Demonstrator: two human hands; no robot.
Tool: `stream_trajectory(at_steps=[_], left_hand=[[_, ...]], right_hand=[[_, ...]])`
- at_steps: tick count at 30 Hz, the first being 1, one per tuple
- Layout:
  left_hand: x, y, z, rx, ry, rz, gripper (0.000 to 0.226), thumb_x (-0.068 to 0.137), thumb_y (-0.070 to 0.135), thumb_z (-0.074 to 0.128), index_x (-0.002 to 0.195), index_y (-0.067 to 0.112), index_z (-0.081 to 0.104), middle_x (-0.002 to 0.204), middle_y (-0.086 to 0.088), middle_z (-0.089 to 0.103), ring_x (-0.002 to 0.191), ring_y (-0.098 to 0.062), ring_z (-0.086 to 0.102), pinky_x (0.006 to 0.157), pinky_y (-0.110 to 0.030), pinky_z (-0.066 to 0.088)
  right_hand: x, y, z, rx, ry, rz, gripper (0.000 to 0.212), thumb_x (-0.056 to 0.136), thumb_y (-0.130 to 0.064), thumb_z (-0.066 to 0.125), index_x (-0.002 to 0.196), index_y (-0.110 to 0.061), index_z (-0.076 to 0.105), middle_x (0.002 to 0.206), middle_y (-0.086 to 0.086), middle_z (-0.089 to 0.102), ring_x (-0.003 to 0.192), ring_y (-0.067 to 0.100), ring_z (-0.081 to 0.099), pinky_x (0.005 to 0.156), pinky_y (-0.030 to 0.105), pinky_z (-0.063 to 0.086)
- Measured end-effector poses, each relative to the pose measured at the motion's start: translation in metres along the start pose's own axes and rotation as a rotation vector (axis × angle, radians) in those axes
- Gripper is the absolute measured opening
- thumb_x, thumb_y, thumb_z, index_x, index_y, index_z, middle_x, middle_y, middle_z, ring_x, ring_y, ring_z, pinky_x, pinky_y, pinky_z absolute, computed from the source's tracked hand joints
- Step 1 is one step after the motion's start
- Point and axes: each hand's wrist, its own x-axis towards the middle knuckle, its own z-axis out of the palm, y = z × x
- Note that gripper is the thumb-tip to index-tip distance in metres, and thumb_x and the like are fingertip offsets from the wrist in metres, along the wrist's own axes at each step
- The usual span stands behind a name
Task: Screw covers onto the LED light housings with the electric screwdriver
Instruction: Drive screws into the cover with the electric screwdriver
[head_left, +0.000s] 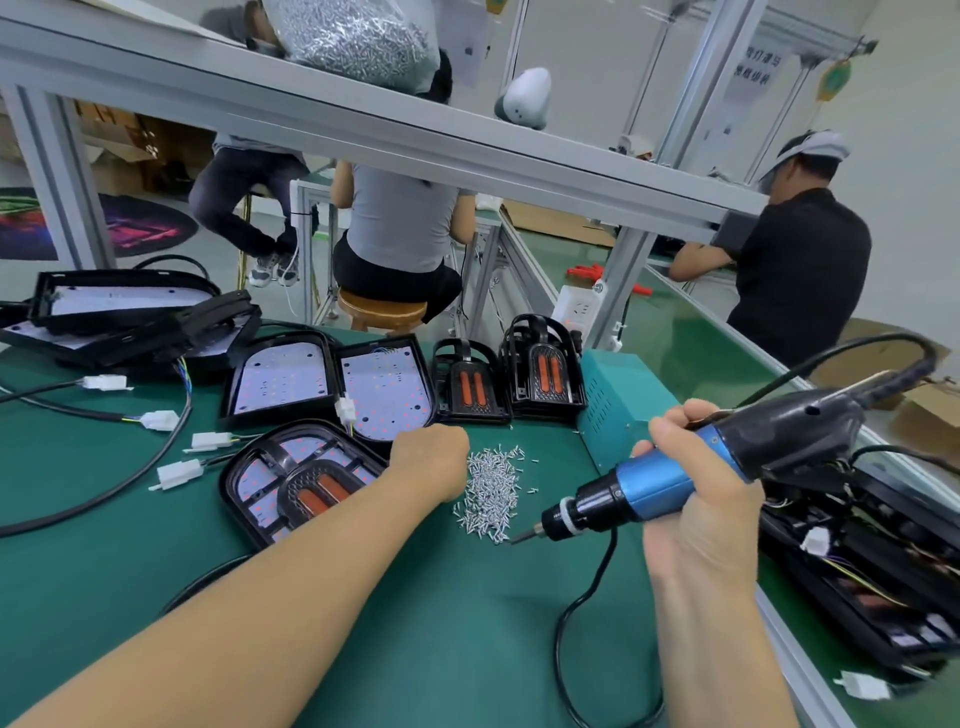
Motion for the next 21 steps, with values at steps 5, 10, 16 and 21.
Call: stream_trajectory(at_steps=[5,10,16,21], left_hand=[[0.003,0.007,0.006,0.056,0.033,-0.014,0.018,0.084,0.009,0.061,0.081,0.015,0.045,0.099,-0.005,0.063,0.086,-0.027,0.059,0.067,-0.032,0.035],[0.0,0.013,0.004,0.075,0.024,0.007,0.016,0.084,-0.001,0.051,0.084,0.014,0.044,0.099,-0.007,0.063,0.077,-0.026,0.052,0.066,-0.032,0.034],[-0.004,0.019,0.002,0.057,-0.005,0.041,0.005,0.082,0.007,0.055,0.086,0.011,0.054,0.089,-0.005,0.06,0.076,-0.026,0.053,0.062,-0.03,0.04],[-0.01,0.018,-0.012,-0.266,0.105,0.044,0.018,0.075,0.004,0.057,0.063,0.011,0.046,0.061,-0.004,0.047,0.059,-0.023,0.043,0.053,-0.027,0.037]], right_hand=[[-0.001,-0.002,0.001,0.039,-0.026,-0.016,0.034,0.057,0.004,0.073,0.08,-0.016,0.058,0.093,0.0,0.07,0.086,0.018,0.068,0.082,0.03,0.054],[-0.004,-0.003,0.009,0.002,-0.015,-0.049,0.022,0.061,0.0,0.068,0.072,-0.019,0.062,0.082,0.0,0.067,0.076,0.016,0.063,0.073,0.029,0.053],[-0.009,-0.001,0.014,-0.004,-0.04,-0.043,0.023,0.062,0.001,0.065,0.072,-0.019,0.061,0.073,-0.003,0.062,0.063,0.015,0.054,0.067,0.027,0.047],[-0.013,0.001,0.013,0.01,-0.037,-0.039,0.026,0.063,0.001,0.065,0.065,-0.025,0.064,0.071,-0.005,0.061,0.06,0.011,0.056,0.062,0.023,0.048]])
